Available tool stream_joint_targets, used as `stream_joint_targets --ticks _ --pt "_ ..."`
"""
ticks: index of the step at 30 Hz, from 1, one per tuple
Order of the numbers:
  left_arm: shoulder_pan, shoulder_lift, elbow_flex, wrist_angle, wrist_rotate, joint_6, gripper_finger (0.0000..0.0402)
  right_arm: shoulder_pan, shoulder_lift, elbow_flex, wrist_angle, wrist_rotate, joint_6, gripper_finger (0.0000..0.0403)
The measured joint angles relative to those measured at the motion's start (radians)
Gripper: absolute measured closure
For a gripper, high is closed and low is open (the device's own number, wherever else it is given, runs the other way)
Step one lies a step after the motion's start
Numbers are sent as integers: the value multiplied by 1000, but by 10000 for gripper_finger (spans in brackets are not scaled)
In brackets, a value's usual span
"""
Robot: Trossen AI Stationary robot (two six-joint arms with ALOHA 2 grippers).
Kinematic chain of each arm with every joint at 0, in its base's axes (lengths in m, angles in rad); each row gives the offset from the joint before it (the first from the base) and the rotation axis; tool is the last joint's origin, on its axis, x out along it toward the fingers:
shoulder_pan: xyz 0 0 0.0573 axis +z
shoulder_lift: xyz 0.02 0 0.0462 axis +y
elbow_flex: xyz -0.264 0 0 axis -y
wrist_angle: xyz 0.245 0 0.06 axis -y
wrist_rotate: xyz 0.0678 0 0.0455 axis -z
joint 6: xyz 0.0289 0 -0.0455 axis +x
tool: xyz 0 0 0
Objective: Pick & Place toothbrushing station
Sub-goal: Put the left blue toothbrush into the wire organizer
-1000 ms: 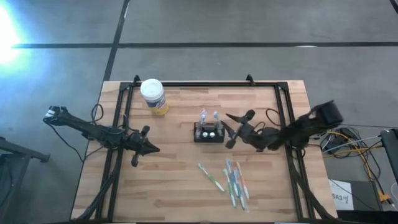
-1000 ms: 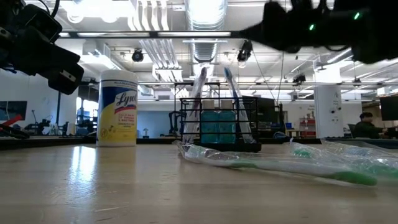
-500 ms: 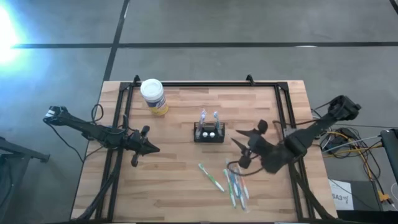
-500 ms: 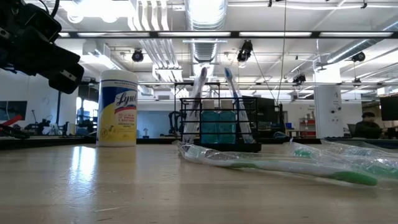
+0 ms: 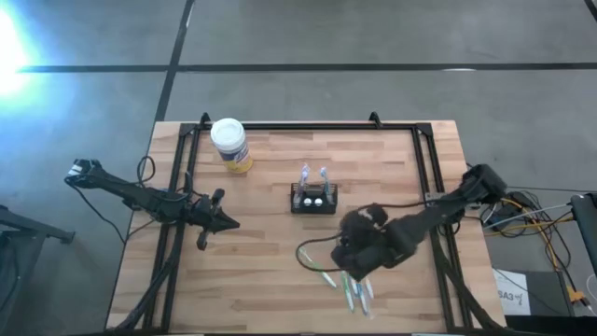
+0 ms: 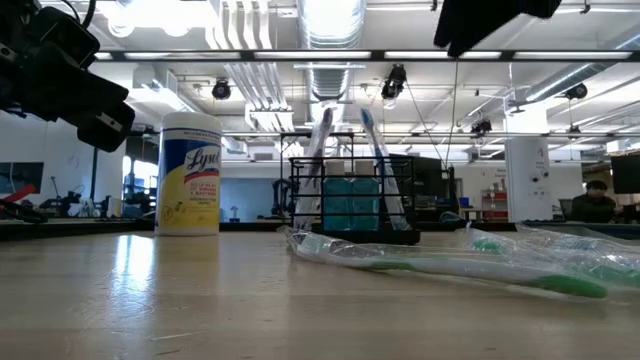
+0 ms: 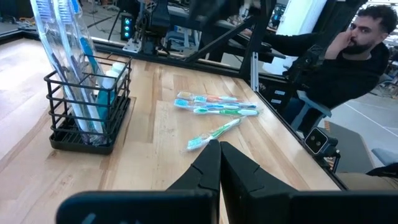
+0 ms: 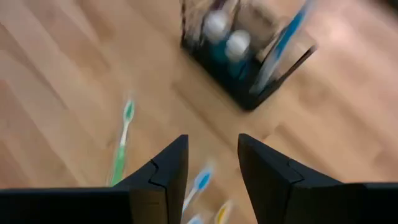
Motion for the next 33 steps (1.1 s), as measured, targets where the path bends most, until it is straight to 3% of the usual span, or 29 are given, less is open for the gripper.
stream_joint_targets --ticks 7,27,33 --pt "0 0 2 0 12 1 396 -67 130 26 0 -214 5 284" --pt "0 0 2 -2 38 -1 396 -123 305 22 20 -377 44 243" --pt "0 0 2 -3 46 -2 396 -148 319 12 14 -378 60 229"
